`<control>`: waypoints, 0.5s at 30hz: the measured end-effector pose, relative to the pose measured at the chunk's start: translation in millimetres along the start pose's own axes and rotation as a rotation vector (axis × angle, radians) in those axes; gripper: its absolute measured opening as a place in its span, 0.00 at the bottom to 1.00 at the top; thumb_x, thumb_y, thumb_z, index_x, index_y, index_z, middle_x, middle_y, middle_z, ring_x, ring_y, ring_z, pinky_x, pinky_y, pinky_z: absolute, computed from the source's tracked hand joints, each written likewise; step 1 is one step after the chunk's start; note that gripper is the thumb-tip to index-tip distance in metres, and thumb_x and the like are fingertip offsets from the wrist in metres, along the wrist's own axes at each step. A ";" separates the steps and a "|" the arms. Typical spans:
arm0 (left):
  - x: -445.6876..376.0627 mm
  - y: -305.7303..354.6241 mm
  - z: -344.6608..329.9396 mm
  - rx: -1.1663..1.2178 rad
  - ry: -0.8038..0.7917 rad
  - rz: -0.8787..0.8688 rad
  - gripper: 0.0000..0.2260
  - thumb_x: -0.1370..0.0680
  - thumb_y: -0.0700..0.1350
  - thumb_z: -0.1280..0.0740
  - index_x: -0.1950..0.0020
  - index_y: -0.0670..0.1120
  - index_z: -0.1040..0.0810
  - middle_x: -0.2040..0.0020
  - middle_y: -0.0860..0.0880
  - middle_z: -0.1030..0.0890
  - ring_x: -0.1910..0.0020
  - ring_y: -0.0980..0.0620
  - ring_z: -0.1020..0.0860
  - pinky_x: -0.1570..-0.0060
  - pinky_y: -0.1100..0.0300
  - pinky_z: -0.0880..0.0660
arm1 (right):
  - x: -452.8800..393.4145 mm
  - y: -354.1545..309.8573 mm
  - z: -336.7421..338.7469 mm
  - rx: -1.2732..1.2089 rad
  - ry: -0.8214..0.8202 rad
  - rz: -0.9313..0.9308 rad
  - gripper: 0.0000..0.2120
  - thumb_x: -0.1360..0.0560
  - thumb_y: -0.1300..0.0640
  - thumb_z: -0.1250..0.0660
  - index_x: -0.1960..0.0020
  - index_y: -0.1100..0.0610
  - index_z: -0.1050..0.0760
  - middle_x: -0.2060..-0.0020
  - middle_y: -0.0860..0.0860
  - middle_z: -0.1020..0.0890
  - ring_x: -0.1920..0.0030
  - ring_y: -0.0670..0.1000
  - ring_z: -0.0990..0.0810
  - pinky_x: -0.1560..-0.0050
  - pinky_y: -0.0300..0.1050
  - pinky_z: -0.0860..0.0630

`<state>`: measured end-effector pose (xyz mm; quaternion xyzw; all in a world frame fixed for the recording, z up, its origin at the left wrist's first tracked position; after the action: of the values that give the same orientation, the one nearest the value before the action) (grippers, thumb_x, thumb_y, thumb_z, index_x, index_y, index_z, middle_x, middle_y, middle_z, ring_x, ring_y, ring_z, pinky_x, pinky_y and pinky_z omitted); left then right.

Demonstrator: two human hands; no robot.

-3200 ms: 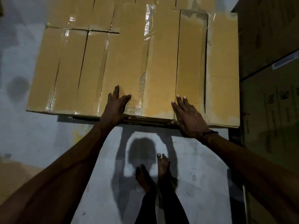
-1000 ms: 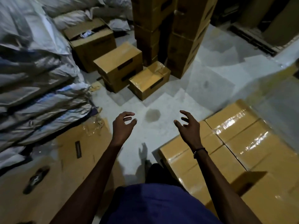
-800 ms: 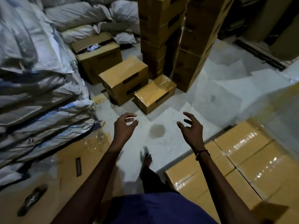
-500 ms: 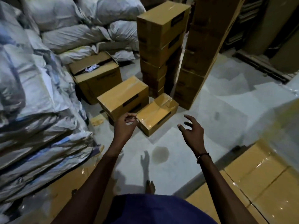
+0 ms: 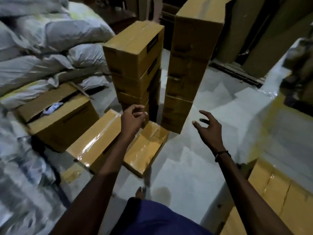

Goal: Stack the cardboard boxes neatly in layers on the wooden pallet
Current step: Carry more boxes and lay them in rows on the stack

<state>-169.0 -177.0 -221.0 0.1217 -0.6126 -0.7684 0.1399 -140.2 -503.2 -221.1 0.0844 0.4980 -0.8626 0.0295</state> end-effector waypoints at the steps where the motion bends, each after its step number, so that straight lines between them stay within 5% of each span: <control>1: -30.5 8.8 -9.6 0.015 -0.031 -0.005 0.10 0.22 0.42 0.27 0.41 0.50 0.18 0.47 0.51 0.15 0.46 0.56 0.17 0.50 0.54 0.17 | -23.8 -3.6 3.9 0.016 0.024 -0.010 0.24 0.24 0.53 0.24 0.30 0.51 0.25 0.32 0.46 0.22 0.40 0.47 0.19 0.51 0.28 0.25; 8: -194.7 92.9 -78.2 0.035 -0.155 -0.140 0.11 0.20 0.42 0.28 0.38 0.48 0.19 0.44 0.55 0.19 0.46 0.62 0.20 0.52 0.67 0.24 | -165.1 -25.4 39.0 0.085 0.168 -0.012 0.25 0.24 0.51 0.24 0.29 0.49 0.26 0.31 0.46 0.23 0.40 0.47 0.19 0.54 0.22 0.29; 12: -281.4 149.9 -122.1 -0.023 -0.151 -0.275 0.11 0.21 0.42 0.28 0.38 0.47 0.19 0.46 0.58 0.21 0.51 0.69 0.24 0.59 0.77 0.28 | -247.5 -29.5 69.1 0.094 0.231 0.007 0.25 0.24 0.50 0.25 0.29 0.49 0.27 0.29 0.47 0.25 0.39 0.47 0.19 0.51 0.30 0.26; 15: -341.2 187.4 -146.9 -0.067 -0.108 -0.383 0.11 0.21 0.44 0.27 0.39 0.49 0.18 0.42 0.54 0.18 0.46 0.63 0.21 0.56 0.78 0.27 | -308.1 -29.4 93.9 0.096 0.271 0.034 0.26 0.24 0.48 0.25 0.28 0.48 0.27 0.29 0.46 0.24 0.39 0.47 0.19 0.46 0.42 0.20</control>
<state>213.7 -225.4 -65.1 0.1899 -0.5588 -0.8064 -0.0380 148.1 -579.8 -96.2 0.2098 0.4539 -0.8656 -0.0273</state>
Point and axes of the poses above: each hand's wrist, its own x-axis away from the middle knuckle, its own z-axis out of the back of the hand, y = z × x, the point moved 6 cm from there along -x, towards the middle knuckle
